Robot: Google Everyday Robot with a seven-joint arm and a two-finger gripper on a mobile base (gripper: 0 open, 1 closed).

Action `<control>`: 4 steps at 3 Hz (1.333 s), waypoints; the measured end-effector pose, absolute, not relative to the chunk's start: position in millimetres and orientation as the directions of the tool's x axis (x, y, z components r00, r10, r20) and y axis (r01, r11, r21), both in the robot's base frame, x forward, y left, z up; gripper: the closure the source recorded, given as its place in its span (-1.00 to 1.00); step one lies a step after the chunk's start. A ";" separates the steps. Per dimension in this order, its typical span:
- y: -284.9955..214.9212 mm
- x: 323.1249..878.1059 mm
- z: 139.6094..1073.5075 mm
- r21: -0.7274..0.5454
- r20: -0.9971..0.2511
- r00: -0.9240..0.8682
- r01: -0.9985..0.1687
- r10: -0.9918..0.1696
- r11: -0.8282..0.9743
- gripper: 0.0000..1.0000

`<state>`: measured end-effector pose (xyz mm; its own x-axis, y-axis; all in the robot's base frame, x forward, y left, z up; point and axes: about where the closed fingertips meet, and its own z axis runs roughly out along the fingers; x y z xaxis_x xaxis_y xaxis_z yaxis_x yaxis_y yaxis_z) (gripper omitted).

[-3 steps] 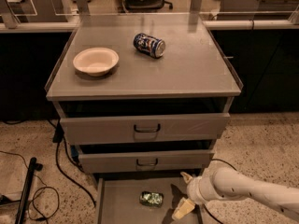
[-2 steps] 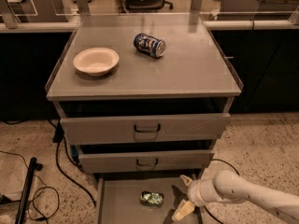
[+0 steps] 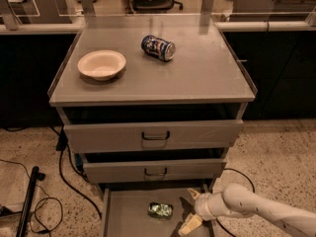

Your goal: Pick green can from bottom drawer and place on counter

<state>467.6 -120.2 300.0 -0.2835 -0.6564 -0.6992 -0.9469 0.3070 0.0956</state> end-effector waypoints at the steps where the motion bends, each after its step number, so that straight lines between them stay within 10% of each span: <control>1: -103.4 475.5 278.0 0.126 -0.696 -0.282 -0.953 -0.661 0.274 -1.00; 4: -73.1 508.5 183.7 0.171 -0.717 -0.293 -0.954 -0.632 0.247 -1.00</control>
Offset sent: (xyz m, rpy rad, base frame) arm 0.0443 0.0438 -0.1041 0.0433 0.0606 0.0599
